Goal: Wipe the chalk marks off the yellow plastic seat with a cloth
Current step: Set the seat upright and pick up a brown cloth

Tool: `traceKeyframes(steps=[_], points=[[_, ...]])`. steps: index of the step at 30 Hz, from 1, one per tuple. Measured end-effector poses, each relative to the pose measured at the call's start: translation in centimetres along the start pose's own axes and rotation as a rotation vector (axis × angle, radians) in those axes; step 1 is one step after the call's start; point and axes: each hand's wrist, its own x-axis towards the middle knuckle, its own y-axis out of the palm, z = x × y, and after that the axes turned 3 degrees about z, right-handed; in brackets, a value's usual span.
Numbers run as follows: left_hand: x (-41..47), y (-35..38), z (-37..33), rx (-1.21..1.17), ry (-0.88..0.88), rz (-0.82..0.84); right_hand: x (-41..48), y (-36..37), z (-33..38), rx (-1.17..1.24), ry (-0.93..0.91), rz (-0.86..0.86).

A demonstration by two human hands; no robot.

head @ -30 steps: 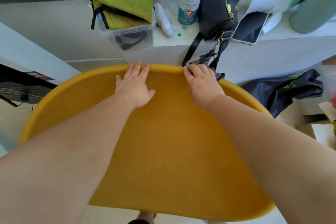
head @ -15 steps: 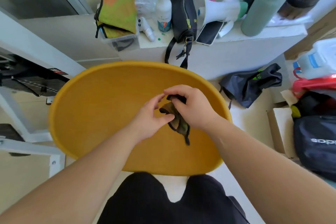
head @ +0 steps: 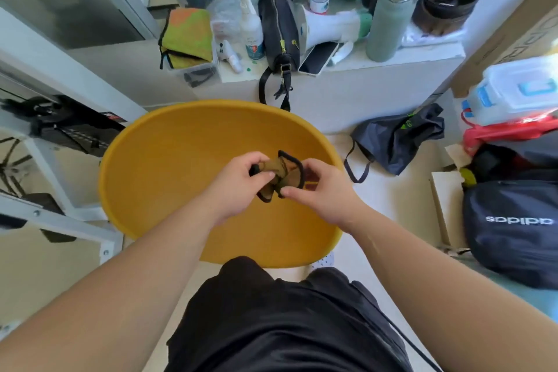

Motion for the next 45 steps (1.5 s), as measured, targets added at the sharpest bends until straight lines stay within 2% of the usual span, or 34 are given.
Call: traceKeyframes(steps=[2,5,8,11,13,18,21,24,26,31,35,37,41,45], points=[[-0.2,-0.3,-0.8,0.03,0.022,0.047,-0.7,0.0,0.1,-0.018,-0.011,-0.032],[0.1,-0.6,-1.0,0.128,0.031,0.018,-1.4,-0.2,0.6,-0.035,0.045,-0.159],[0.6,-1.5,-0.1,0.29,0.037,-0.065,-2.5,-0.3,1.3,0.07,0.145,-0.295],[1.0,-2.9,1.1,0.289,0.036,-0.054,-4.2,-0.2,1.7,0.223,0.275,-0.398],[1.0,-3.3,1.5,0.174,-0.023,0.041,-5.8,0.4,2.5,0.355,0.313,-0.432],[0.2,-1.6,2.2,0.057,-0.146,0.467,-9.1,4.1,4.6,0.722,0.316,-0.547],[-0.9,0.8,2.6,0.049,-0.192,0.587,-11.7,6.2,4.5,0.835,0.276,-0.554],[-2.2,2.7,2.9,-0.06,-0.259,0.684,-15.2,7.8,4.1,0.899,0.221,-0.563],[-3.3,3.8,2.4,-0.11,-0.235,0.723,-17.7,8.6,3.9,0.912,0.226,-0.585],[-5.5,6.8,0.9,-0.003,-0.137,0.715,-23.6,10.1,2.2,0.817,0.334,-0.748],[-6.2,9.0,1.0,0.318,0.146,0.624,-27.8,11.4,-1.5,0.436,0.626,-0.951],[-7.1,10.5,1.0,0.37,0.242,0.588,-29.7,11.9,-3.3,0.434,0.698,-1.037],[-9.8,14.3,0.6,0.303,0.28,0.552,-34.1,12.2,-6.4,0.497,0.662,-1.217],[-13.0,19.5,-0.3,0.233,0.213,0.548,-39.7,11.1,-9.5,0.692,0.494,-1.314]])
